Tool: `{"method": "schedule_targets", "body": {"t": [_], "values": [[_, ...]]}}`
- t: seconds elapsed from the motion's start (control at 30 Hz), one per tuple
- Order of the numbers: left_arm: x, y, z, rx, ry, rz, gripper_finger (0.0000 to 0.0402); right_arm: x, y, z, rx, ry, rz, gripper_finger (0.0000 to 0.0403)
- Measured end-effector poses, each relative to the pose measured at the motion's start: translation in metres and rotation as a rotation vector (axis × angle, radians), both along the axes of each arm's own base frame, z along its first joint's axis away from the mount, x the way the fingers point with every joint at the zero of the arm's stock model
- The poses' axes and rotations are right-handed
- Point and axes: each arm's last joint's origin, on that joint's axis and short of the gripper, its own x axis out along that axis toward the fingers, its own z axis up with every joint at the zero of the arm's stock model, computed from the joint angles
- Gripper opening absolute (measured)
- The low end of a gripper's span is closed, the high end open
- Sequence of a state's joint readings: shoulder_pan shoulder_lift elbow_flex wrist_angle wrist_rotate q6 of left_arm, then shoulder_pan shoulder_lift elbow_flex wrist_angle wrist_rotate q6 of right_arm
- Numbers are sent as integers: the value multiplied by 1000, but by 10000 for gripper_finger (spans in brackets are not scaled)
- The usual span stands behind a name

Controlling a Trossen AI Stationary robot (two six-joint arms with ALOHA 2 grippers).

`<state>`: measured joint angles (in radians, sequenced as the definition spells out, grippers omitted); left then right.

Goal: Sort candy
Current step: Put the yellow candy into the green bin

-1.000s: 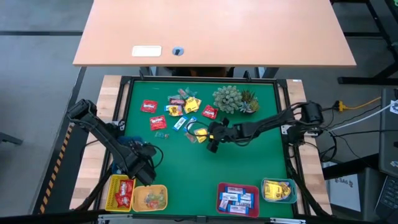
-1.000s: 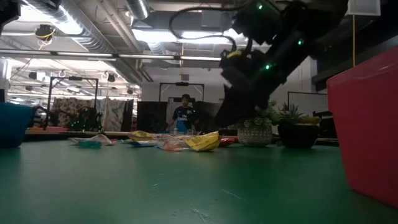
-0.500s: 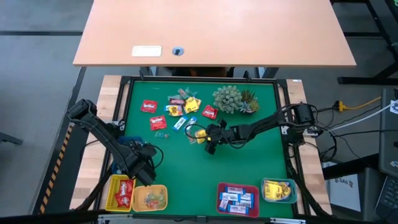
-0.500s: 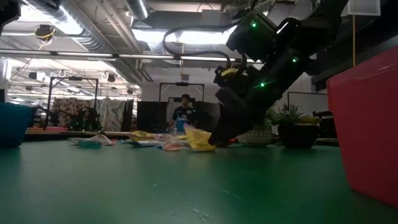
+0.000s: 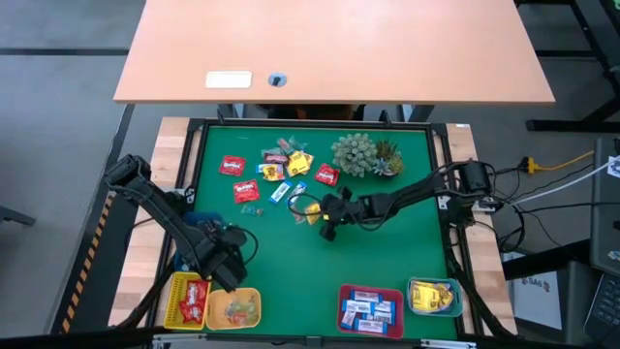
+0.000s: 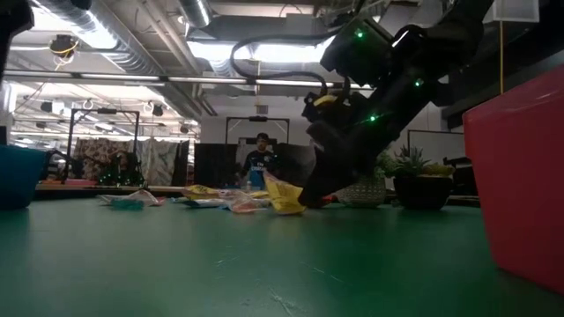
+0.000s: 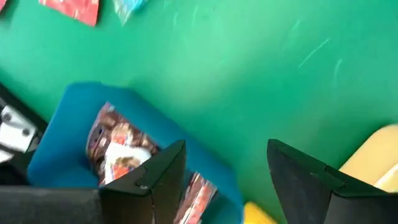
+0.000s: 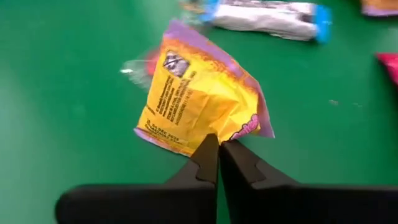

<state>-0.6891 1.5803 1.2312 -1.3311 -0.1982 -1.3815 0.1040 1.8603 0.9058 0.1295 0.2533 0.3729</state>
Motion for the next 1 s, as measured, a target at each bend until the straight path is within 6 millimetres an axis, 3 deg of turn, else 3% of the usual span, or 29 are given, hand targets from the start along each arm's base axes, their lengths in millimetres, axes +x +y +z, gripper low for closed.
{"method": "schedule_targets", "body": {"t": [0.23,0.43,0.77,1.0], "values": [[7,-4,0,2,-109,-4,211,-7,16,28,78,-41,159,2],[12,-8,0,-35,-160,-1,211,-28,48,69,199,-89,369,2],[24,-12,1,38,-352,-22,211,-107,113,139,576,-32,640,1],[27,-13,2,56,-405,-23,211,-172,152,156,725,162,719,1]]}}
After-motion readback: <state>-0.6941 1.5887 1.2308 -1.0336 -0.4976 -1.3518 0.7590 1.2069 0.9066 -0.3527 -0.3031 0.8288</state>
